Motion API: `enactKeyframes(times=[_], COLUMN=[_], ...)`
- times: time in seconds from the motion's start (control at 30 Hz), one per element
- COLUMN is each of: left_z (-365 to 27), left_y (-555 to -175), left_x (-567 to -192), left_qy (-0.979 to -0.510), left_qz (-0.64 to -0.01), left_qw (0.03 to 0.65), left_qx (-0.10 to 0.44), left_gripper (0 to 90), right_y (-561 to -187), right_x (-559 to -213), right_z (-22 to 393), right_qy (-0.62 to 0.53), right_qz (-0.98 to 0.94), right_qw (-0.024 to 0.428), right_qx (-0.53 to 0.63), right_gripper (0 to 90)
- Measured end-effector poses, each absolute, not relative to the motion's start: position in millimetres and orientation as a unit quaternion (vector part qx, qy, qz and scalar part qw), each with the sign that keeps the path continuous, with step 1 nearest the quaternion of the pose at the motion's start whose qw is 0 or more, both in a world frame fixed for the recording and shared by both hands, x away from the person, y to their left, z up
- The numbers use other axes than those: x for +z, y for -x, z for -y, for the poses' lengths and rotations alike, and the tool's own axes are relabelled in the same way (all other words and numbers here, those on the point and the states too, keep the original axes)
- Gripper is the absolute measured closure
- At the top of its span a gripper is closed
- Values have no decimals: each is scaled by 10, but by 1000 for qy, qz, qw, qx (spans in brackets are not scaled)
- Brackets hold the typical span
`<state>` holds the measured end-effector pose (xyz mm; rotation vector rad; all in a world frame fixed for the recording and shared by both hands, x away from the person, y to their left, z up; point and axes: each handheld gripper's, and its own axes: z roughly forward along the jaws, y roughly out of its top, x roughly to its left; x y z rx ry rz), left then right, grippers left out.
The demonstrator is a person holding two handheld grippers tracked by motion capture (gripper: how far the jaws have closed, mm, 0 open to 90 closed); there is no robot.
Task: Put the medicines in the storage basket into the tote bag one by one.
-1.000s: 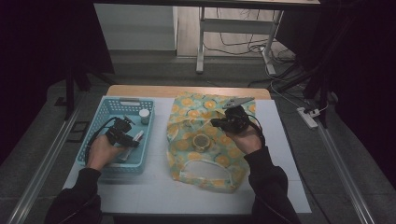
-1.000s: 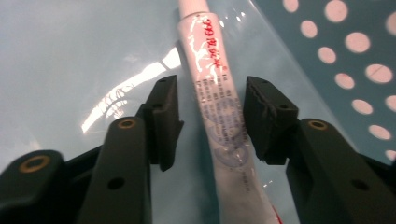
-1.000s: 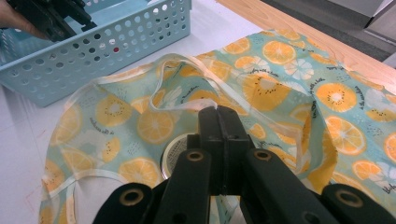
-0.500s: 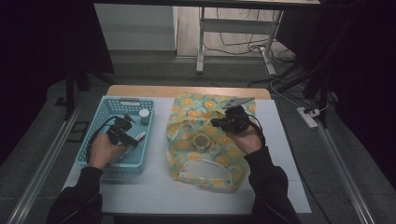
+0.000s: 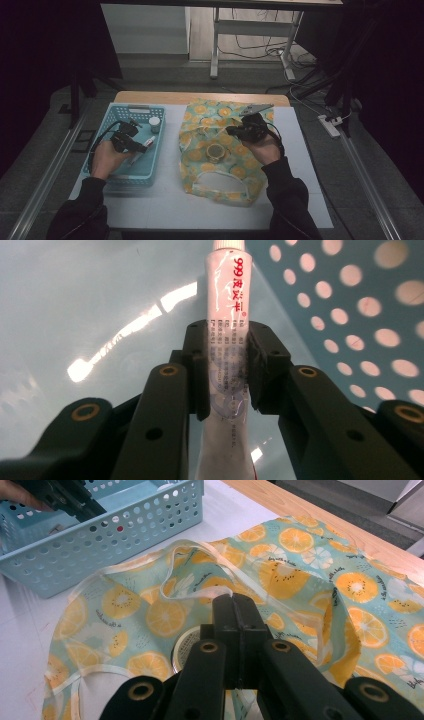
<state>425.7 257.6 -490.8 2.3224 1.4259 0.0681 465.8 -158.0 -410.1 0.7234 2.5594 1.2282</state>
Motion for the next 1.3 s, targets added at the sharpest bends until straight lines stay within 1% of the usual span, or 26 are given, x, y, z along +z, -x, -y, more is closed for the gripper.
enactKeyframes(times=[0.13,0.23,0.57,0.83,1.3], left_z=[-2607,-2637,-2619,-2443,-2085], left_y=[-4247,-4238,-4152,-4072,-4014], left_x=[-4837,-4768,-4549,-4399,-4222], left_qy=[-833,-829,-827,-835,-849], left_qz=[-507,-508,-493,-467,-426], left_qw=[218,233,271,287,312], left_qx=[33,25,31,38,25], left_gripper=[727,727,727,728,728], right_y=[-4655,-4652,-4652,-4652,-4647], right_x=[-4101,-4099,-4092,-4093,-4076], right_z=[1577,1573,1580,1580,1592], right_qy=[-245,-244,-242,-242,-243], right_qz=[-869,-868,-867,-867,-864], right_qw=[106,106,108,108,111], right_qx=[417,418,421,422,427], right_gripper=[900,900,900,900,900])
